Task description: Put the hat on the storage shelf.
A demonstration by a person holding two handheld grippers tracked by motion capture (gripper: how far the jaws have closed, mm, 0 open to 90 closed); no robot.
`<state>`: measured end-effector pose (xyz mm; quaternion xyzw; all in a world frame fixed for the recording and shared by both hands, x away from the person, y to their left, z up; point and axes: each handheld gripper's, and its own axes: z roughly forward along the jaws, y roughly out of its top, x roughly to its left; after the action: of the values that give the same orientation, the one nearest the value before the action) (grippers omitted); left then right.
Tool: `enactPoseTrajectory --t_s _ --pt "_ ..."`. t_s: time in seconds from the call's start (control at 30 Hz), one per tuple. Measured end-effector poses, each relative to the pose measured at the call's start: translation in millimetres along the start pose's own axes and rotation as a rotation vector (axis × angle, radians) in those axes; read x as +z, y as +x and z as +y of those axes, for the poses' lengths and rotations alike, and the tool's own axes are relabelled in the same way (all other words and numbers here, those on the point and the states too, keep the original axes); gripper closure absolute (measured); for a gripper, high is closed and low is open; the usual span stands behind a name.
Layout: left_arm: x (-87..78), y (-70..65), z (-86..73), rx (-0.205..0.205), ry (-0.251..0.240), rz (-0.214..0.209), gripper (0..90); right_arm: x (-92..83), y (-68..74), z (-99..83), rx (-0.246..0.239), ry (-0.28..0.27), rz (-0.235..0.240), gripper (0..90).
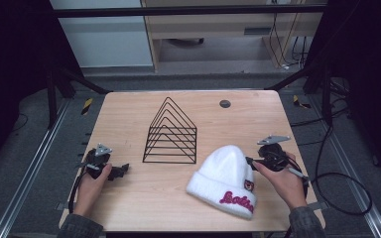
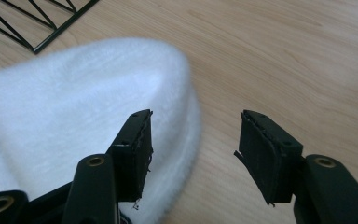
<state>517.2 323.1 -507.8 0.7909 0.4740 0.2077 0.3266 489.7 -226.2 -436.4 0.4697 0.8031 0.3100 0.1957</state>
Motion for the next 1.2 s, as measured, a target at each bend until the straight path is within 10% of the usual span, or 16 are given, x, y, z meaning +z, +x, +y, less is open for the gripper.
enactPoseTrajectory --t_s 0.2,0.7,1.2 --pt "0.1 0.3 0.1 0.002 0.000 -0.001 0.0 20.4 -0.7 16.2 0.018 0.027 0.077 46.2" --pt "0.0 0.3 0.1 0.003 0.001 -0.001 0.0 71.0 3.4 31.2 0.022 0.152 0.081 55.3" --pt "0.0 0.2 0.1 0.002 0.001 -0.001 0.0 71.0 9.2 32.0 -0.023 0.156 0.102 83.0"
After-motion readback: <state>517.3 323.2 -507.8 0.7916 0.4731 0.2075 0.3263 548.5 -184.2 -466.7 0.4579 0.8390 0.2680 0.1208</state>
